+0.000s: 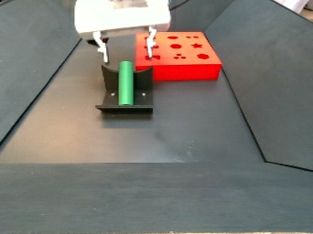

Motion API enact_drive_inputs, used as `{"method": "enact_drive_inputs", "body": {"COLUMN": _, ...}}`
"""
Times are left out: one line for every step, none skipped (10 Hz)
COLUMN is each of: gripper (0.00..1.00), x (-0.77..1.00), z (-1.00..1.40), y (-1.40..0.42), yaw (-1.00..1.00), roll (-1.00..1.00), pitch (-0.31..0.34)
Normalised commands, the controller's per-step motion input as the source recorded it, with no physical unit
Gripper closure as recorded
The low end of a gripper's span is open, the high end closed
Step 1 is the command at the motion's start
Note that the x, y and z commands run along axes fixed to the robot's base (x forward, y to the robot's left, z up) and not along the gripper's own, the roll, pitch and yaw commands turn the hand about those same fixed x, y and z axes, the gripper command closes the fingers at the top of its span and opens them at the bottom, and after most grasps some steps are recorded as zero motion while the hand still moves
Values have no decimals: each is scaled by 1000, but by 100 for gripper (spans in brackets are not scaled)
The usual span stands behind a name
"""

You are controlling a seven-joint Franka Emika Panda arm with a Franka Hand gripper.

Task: Pick up the round object. Move up. Place the round object on the fixture. Regrasp the round object. Move to above the board. Insert the round object.
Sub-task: Regrasp the round object.

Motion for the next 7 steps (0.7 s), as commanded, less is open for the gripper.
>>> {"method": "enact_drive_inputs", "body": {"gripper": 0, "x": 108, "z": -824, "y": 12, "yaw": 8, "roll": 61, "pitch": -56}}
{"method": "enact_drive_inputs", "body": {"gripper": 0, "x": 101, "z": -726, "y": 10, "yaw": 4, "roll": 61, "pitch": -50}}
{"method": "enact_drive_inputs", "body": {"gripper": 0, "x": 86, "z": -536, "y": 1, "yaw": -5, "roll": 63, "pitch": -35}}
{"method": "enact_drive_inputs", "body": {"gripper": 0, "x": 80, "z": -354, "y": -1, "yaw": -4, "roll": 62, "pitch": -23}}
{"method": "enact_drive_inputs", "body": {"gripper": 0, "x": 73, "z": -224, "y": -2, "yaw": 0, "roll": 59, "pitch": -10}}
{"method": "enact_drive_inputs", "body": {"gripper": 0, "x": 36, "z": -181, "y": -12, "yaw": 2, "roll": 54, "pitch": 5}}
{"method": "enact_drive_inputs", "body": {"gripper": 0, "x": 29, "z": -176, "y": -13, "yaw": 0, "roll": 52, "pitch": 2}}
